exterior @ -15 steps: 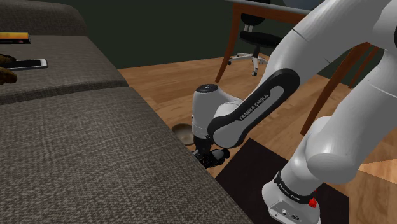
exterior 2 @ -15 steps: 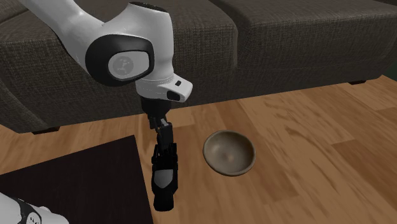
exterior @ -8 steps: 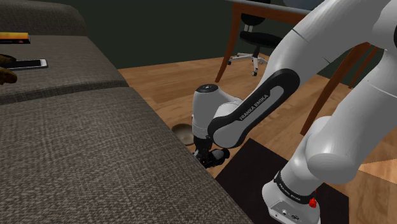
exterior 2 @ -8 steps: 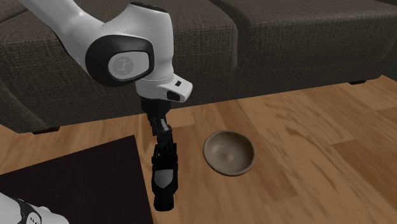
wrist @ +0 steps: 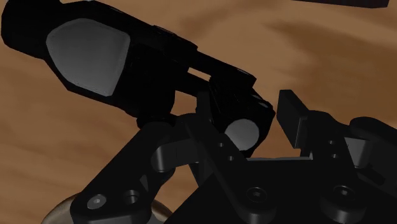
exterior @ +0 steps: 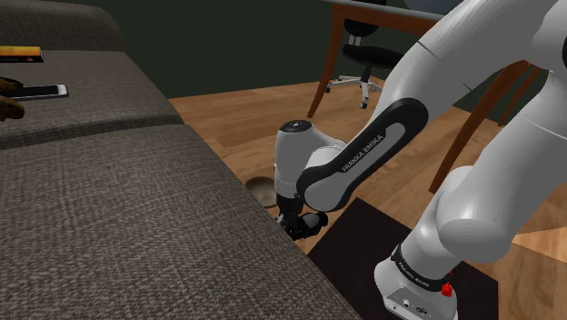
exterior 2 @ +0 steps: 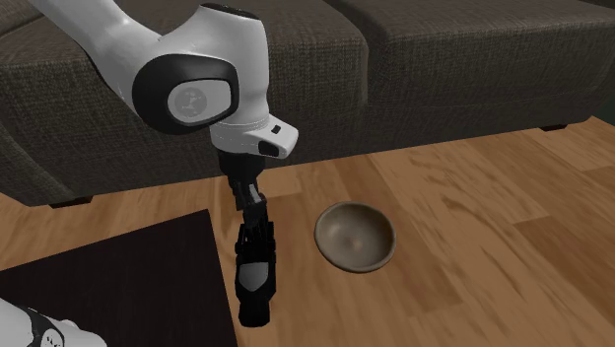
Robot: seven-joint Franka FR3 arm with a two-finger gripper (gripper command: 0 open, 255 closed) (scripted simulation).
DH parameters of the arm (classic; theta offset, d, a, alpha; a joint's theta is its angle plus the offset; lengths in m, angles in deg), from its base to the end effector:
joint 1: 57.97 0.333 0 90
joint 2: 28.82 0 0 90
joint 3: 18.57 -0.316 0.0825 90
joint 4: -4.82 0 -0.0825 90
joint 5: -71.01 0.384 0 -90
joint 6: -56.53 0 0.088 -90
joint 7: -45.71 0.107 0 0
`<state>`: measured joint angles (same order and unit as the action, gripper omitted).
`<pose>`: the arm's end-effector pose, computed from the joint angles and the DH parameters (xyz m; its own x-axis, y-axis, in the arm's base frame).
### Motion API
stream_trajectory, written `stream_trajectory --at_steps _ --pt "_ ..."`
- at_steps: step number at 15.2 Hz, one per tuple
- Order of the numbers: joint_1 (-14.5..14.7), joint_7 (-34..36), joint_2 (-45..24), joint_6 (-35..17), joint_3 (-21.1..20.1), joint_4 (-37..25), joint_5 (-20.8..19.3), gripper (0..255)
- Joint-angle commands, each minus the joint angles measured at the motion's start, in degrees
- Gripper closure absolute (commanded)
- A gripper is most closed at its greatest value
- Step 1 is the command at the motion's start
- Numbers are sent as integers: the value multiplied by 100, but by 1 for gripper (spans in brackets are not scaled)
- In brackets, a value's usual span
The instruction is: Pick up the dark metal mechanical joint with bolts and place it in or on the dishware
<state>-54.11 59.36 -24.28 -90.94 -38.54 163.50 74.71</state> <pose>0.3433 0.1469 0.2268 0.9864 0.1158 -0.1169 0.1198 -0.9924 0.0275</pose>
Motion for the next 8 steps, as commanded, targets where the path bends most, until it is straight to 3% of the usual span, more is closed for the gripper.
stream_trajectory --at_steps 1,8 --pt "13 -39 102 103 4 -3 53 255" --pt "101 -234 775 836 63 -83 313 255"
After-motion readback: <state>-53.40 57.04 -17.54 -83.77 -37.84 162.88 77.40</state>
